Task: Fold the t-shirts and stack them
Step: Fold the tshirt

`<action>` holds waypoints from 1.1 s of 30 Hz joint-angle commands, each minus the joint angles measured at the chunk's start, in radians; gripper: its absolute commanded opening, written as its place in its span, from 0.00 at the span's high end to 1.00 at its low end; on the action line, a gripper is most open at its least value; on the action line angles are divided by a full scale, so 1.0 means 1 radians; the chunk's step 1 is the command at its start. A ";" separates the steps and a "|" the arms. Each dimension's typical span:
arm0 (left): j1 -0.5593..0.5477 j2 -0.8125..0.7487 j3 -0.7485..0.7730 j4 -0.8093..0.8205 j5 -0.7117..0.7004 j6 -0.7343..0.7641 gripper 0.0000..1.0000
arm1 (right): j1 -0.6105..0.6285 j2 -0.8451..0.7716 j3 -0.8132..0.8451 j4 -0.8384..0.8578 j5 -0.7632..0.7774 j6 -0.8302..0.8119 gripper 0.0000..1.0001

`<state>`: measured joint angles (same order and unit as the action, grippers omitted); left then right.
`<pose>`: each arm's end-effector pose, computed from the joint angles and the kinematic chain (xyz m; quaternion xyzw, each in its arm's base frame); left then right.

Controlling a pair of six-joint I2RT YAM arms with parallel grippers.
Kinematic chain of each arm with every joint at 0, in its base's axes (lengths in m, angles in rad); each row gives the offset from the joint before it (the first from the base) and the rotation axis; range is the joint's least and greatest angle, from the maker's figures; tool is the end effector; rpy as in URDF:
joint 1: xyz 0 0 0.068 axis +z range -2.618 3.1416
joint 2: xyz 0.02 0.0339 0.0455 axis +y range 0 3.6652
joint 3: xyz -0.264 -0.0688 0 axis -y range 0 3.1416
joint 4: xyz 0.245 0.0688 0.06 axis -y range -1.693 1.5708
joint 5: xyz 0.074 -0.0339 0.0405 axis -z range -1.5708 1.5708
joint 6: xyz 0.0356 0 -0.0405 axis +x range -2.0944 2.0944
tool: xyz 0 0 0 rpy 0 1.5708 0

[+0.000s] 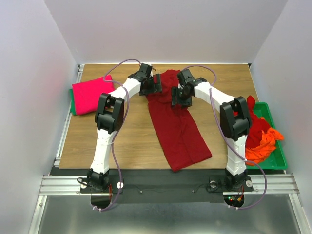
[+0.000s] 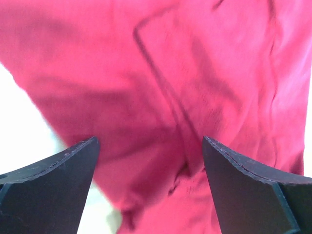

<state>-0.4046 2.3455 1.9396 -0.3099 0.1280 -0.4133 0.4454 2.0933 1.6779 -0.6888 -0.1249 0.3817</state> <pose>0.4909 -0.2151 0.1888 0.0226 0.9083 -0.2179 0.3565 0.4036 0.1976 0.2007 -0.0453 0.9701 0.1483 0.1869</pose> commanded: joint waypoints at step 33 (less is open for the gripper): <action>-0.065 0.011 0.073 -0.126 -0.014 -0.070 0.01 | -0.001 -0.154 -0.342 0.026 -0.108 0.009 0.31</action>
<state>-0.4755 2.3165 1.9255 -0.4290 0.1017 -0.4786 0.4416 1.9369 1.3602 -0.6533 -0.1158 0.3363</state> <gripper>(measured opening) 0.985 0.690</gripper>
